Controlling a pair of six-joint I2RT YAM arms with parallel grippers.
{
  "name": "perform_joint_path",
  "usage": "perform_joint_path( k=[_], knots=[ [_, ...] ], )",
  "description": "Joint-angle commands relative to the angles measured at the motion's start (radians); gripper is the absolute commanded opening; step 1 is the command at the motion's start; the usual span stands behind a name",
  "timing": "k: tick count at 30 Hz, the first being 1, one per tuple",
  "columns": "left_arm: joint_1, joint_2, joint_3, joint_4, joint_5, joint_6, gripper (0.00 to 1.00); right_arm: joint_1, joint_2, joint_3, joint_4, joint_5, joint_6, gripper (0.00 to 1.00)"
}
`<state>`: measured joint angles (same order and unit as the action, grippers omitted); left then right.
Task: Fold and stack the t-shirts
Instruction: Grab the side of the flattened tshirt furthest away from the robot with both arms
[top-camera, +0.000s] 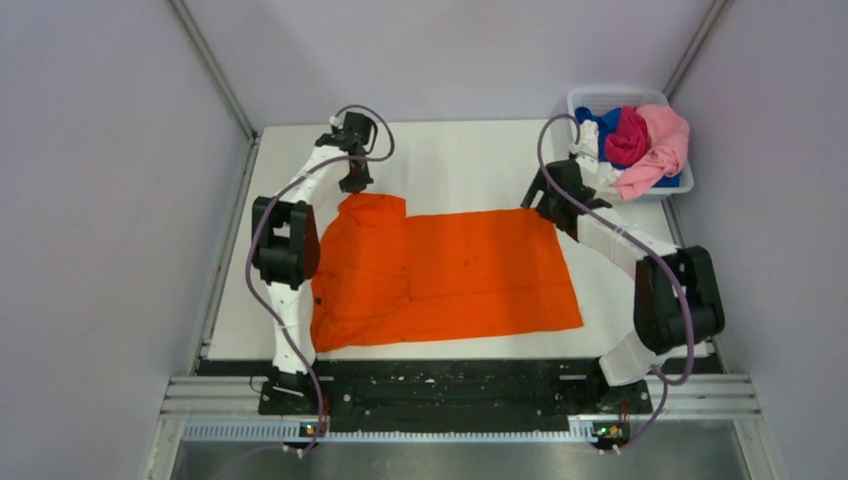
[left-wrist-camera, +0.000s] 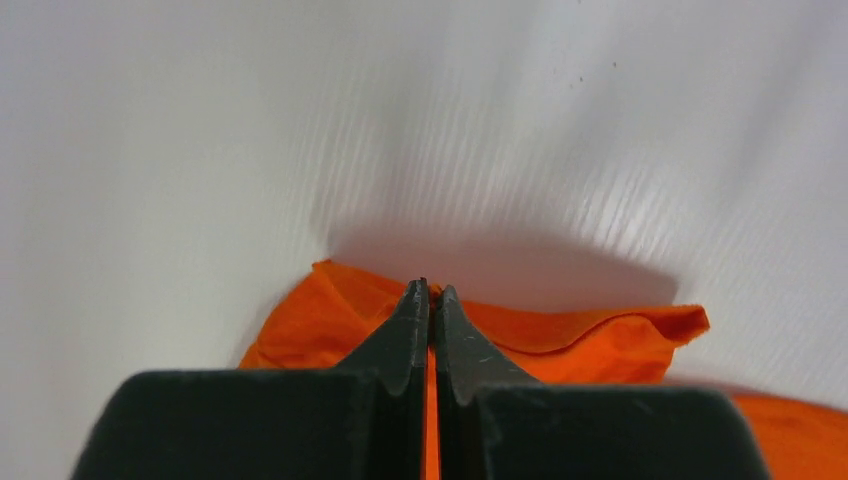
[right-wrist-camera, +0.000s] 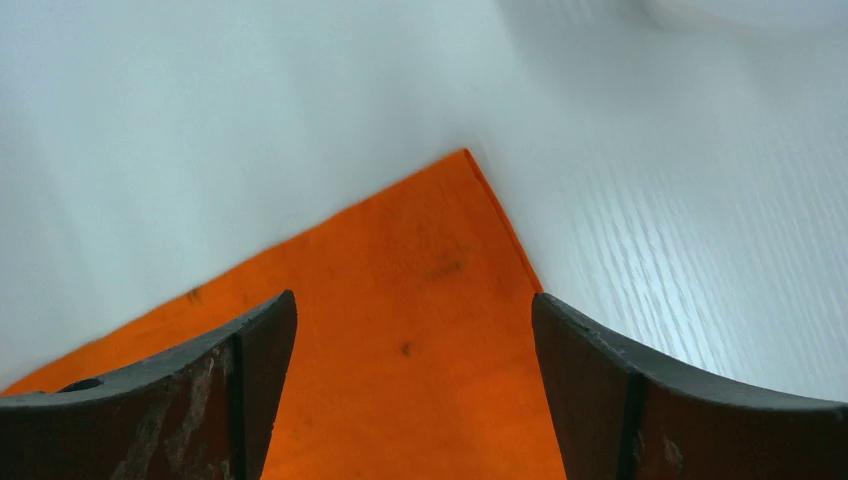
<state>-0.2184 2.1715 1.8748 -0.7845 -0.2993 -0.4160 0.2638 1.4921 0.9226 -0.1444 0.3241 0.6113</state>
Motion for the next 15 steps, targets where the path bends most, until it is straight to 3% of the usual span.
perform_joint_path(
  k=[1, 6, 10, 15],
  knots=[
    [-0.016, -0.131, -0.099, 0.044, -0.001, -0.038, 0.00, -0.013, 0.220, 0.248, -0.115, -0.013, -0.139, 0.85],
    [-0.034, -0.210, -0.186, 0.067, 0.011, -0.055, 0.00, -0.032, 0.389, 0.373, -0.136, 0.012, -0.178, 0.81],
    [-0.054, -0.257, -0.228, 0.082, 0.001, -0.051, 0.00, -0.045, 0.500, 0.455, -0.166, -0.003, -0.230, 0.63],
    [-0.065, -0.285, -0.256, 0.087, 0.007, -0.059, 0.00, -0.045, 0.516, 0.453, -0.193, -0.029, -0.228, 0.54]
  ],
)
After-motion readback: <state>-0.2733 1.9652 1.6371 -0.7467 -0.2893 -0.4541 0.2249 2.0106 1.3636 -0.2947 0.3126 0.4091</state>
